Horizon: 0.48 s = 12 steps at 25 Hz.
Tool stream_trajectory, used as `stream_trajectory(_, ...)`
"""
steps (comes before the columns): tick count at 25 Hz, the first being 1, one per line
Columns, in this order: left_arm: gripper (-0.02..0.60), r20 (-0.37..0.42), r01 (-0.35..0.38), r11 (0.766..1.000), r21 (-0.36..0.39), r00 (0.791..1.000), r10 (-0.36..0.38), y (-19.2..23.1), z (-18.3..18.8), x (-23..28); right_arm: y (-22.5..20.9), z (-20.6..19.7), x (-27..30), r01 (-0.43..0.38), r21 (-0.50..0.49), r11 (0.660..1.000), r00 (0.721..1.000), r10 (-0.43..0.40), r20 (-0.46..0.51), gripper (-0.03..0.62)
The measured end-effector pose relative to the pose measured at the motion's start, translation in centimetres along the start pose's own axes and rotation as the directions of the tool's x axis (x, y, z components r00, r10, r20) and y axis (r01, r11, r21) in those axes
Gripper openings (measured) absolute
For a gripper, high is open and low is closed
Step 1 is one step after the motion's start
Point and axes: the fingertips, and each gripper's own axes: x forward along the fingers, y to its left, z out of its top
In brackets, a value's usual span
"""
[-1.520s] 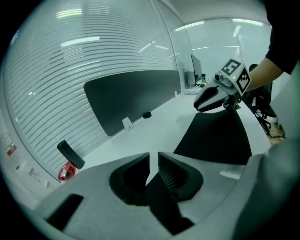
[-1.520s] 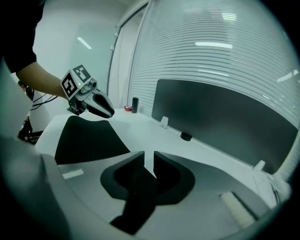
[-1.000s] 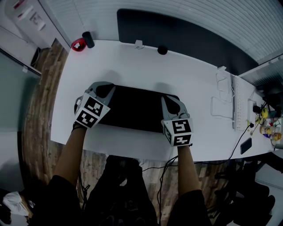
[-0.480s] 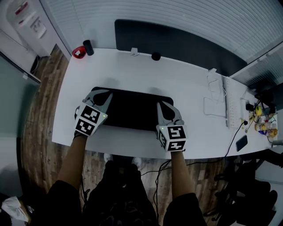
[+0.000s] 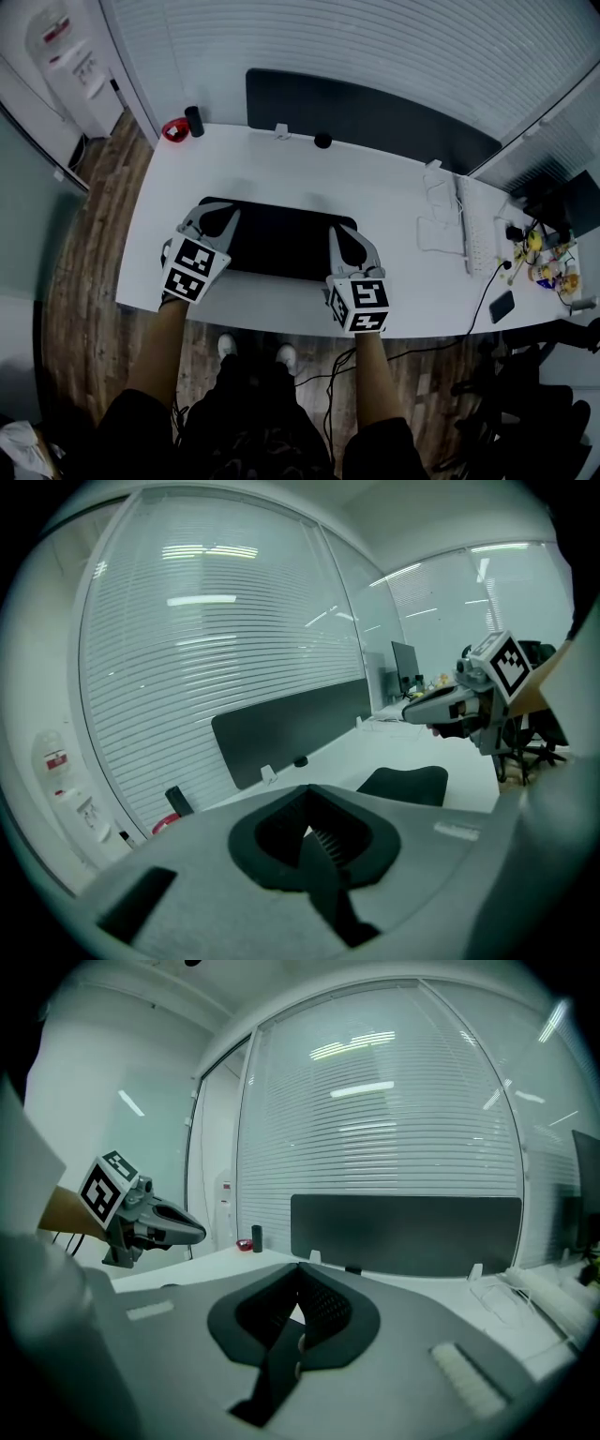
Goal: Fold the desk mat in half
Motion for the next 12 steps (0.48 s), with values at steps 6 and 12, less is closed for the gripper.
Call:
stream_trajectory(6, -0.003, 0.048, -0.033, 0.999, -0.026, 0.998, 0.035, -0.6, 2.1, -2.6, 1.1, 1.8, -2.2, 0.0, 0.021, 1.0, 0.999, -0.001, 0.037, 0.009)
stream_trajectory(12, -0.003, 0.088, -0.067, 0.997, -0.034, 0.994, 0.07, -1.4, 3.8, -5.4, 1.6, 3.6, -4.6, 0.007, 0.045, 0.999, 0.997, -0.011, 0.079, 0.009)
